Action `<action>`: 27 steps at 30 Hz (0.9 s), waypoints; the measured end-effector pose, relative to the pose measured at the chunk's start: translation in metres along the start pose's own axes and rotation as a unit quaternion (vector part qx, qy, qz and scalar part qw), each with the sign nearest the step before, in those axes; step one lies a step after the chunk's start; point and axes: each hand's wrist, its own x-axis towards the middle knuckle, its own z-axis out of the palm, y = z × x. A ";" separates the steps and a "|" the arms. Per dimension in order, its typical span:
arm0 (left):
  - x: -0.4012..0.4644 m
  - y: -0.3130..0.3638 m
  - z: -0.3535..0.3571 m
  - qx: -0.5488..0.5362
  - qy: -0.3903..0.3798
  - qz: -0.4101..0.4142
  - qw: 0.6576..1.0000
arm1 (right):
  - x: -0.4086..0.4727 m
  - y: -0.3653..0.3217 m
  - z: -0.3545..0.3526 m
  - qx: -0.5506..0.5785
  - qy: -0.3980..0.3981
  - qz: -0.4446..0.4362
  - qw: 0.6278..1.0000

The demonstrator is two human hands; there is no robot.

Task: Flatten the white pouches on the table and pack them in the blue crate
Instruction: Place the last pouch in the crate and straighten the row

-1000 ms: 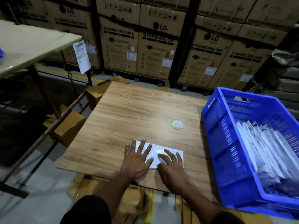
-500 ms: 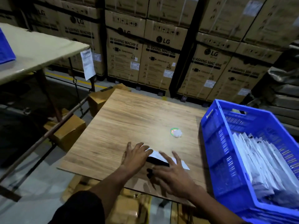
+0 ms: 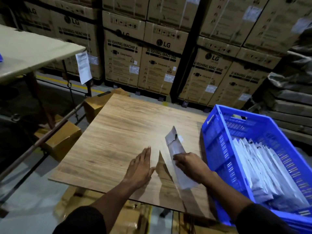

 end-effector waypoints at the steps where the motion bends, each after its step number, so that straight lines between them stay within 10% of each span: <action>1: -0.005 0.000 0.004 0.028 -0.015 0.007 0.999 | -0.001 0.002 -0.001 0.014 0.019 0.005 1.000; 12: -0.002 0.012 0.029 0.110 0.001 0.095 0.989 | -0.020 0.020 -0.037 0.123 0.187 0.034 0.974; 27: 0.084 0.304 -0.045 0.041 0.079 0.293 0.952 | -0.147 0.162 -0.168 0.101 0.264 0.143 0.948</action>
